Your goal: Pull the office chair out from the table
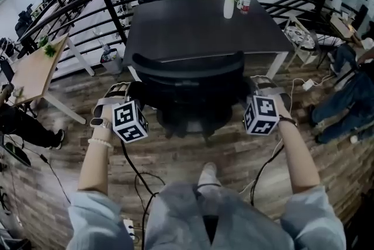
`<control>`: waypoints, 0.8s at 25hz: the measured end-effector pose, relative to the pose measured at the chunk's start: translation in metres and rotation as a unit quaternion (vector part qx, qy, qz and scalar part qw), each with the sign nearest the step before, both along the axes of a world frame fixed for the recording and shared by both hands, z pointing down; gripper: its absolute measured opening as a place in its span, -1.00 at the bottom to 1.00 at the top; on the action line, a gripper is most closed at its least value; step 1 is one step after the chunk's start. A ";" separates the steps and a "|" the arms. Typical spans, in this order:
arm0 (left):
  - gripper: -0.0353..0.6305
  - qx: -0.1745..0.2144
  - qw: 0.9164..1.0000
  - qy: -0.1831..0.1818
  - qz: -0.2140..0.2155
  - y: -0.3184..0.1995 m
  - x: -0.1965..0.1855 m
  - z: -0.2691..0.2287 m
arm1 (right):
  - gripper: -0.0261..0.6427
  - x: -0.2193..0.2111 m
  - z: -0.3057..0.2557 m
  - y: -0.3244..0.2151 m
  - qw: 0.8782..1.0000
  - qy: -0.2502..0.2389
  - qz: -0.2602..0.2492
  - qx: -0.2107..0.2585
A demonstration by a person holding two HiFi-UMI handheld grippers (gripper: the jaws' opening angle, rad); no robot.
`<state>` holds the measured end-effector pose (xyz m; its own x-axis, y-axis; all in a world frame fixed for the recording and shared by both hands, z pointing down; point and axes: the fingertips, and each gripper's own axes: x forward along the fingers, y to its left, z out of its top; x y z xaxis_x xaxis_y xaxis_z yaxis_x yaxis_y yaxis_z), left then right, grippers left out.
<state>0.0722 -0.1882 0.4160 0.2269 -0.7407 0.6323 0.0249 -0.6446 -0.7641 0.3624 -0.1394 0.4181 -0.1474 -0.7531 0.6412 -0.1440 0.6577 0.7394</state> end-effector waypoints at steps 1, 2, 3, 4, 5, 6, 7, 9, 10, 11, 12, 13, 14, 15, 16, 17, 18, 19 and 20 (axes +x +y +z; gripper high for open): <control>-0.41 0.000 1.000 0.001 0.001 0.008 -0.003 0.000 | -0.41 -0.003 0.000 0.006 1.000 0.000 -0.001 0.000; -0.41 -0.001 1.000 0.002 0.001 0.015 -0.007 0.001 | -0.41 -0.007 0.001 0.012 1.000 0.000 0.000 -0.001; -0.41 0.000 1.000 0.003 0.000 0.023 -0.010 0.001 | -0.41 -0.010 0.001 0.019 1.000 0.001 0.000 -0.001; -0.40 0.002 1.000 0.005 0.000 0.030 -0.014 0.000 | -0.41 -0.013 0.000 0.024 1.000 0.002 0.001 0.000; -0.40 0.004 1.000 0.008 -0.001 0.037 -0.017 -0.001 | -0.41 -0.016 -0.001 0.030 1.000 0.003 0.002 0.000; -0.40 0.005 1.000 0.013 -0.002 0.044 -0.020 -0.003 | -0.41 -0.019 -0.002 0.036 1.000 0.004 0.002 0.000; -0.40 0.006 1.000 0.019 -0.003 0.052 -0.022 -0.004 | -0.41 -0.021 -0.002 0.041 1.000 0.005 0.003 -0.001; -0.40 0.008 1.000 0.023 -0.004 0.064 -0.026 -0.006 | -0.40 -0.027 -0.003 0.051 1.000 0.004 0.002 -0.002; -0.39 0.009 1.000 0.025 -0.007 0.068 -0.030 -0.006 | -0.40 -0.031 -0.003 0.056 1.000 0.002 0.001 -0.003; -0.39 0.009 1.000 0.027 -0.010 0.072 -0.034 -0.006 | -0.40 -0.035 -0.002 0.061 1.000 0.001 -0.001 -0.003; -0.39 0.008 0.999 0.031 -0.014 0.075 -0.038 -0.005 | -0.41 -0.039 -0.002 0.067 1.000 0.000 -0.002 -0.003; -0.38 0.007 0.999 0.034 -0.017 0.078 -0.040 -0.005 | -0.41 -0.042 -0.002 0.073 1.000 -0.001 -0.002 -0.003; -0.38 0.006 0.999 0.035 -0.020 0.082 -0.042 -0.005 | -0.41 -0.045 -0.002 0.079 1.000 -0.002 -0.003 -0.001; -0.38 0.006 0.999 0.034 -0.023 0.086 -0.044 -0.006 | -0.41 -0.047 -0.003 0.084 1.000 -0.004 -0.004 0.000; -0.38 0.006 0.999 0.034 -0.026 0.091 -0.046 -0.007 | -0.41 -0.049 -0.004 0.089 1.000 -0.004 -0.006 0.002; -0.38 0.006 0.999 0.035 -0.029 0.097 -0.047 -0.007 | -0.41 -0.050 -0.004 0.094 1.000 -0.005 -0.008 0.002; -0.37 0.006 0.999 0.037 -0.032 0.103 -0.049 -0.007 | -0.41 -0.052 -0.004 0.100 1.000 -0.005 -0.010 0.002; -0.37 0.006 0.999 0.039 -0.035 0.110 -0.050 -0.006 | -0.41 -0.052 -0.004 0.106 1.000 -0.006 -0.012 0.002; -0.37 0.006 0.999 0.038 -0.036 0.116 -0.051 -0.005 | -0.41 -0.053 -0.003 0.112 1.000 -0.007 -0.014 0.003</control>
